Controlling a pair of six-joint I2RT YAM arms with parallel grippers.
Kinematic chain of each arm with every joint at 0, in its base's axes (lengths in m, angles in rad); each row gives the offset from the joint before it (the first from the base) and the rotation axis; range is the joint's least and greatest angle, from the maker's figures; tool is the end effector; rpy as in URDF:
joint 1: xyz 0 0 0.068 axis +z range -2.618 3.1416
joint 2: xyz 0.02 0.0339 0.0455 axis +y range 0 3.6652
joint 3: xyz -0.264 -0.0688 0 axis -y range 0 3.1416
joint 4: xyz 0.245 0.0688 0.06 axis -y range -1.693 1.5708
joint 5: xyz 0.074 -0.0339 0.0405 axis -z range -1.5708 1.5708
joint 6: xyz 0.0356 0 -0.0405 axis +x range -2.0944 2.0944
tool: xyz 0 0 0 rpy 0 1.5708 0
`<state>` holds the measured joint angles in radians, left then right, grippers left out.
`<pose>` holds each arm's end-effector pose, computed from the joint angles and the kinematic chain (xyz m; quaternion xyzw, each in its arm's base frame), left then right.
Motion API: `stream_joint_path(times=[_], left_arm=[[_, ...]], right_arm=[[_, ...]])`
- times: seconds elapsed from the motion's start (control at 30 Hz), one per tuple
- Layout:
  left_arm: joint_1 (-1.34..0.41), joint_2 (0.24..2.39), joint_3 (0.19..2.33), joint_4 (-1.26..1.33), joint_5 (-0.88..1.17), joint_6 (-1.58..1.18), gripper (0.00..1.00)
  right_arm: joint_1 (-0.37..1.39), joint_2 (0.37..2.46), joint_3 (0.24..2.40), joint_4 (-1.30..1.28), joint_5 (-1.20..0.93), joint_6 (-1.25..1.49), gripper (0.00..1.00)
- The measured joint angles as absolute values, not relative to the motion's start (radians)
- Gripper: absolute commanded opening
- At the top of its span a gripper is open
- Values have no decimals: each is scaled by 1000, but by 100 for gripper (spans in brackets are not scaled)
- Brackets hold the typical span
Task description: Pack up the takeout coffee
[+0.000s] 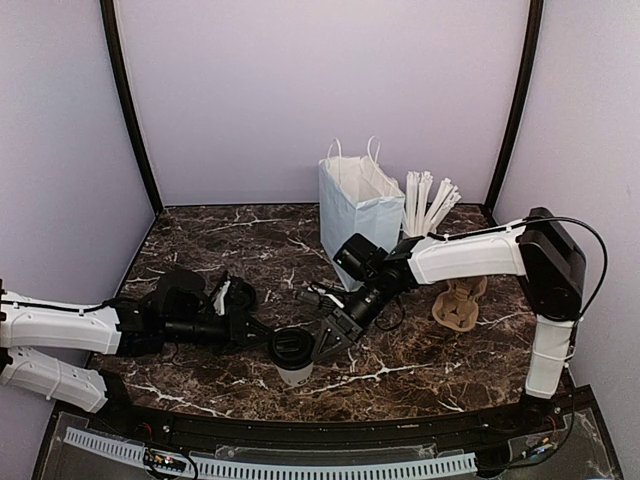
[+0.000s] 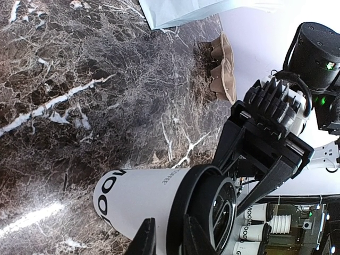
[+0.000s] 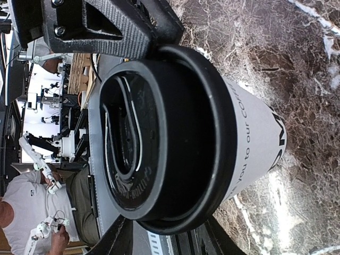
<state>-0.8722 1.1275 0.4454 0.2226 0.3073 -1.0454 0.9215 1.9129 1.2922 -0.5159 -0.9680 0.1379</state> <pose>0.1406 -0.1842 0.1962 0.0078 0.8434 -0.5014 0.1931 0.2078 0.3223 0.1831 0.4227 -0.7606 -0.4885 0.0651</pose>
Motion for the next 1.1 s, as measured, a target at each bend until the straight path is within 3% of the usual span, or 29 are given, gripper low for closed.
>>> stream_joint_path(times=[0.47,0.7,1.1], left_arm=[[-867,1134,389,331,323,-1100,14],[-862,1161,353,407,337,-1134,12],[-860,1174,313,492,330,-1177,8]], right_arm=[[915,1952,1316,-532,-991,163,43],[907,1973,1324,-542,-1008,187,32],[920,1978,1385,-641,-919,181,25]])
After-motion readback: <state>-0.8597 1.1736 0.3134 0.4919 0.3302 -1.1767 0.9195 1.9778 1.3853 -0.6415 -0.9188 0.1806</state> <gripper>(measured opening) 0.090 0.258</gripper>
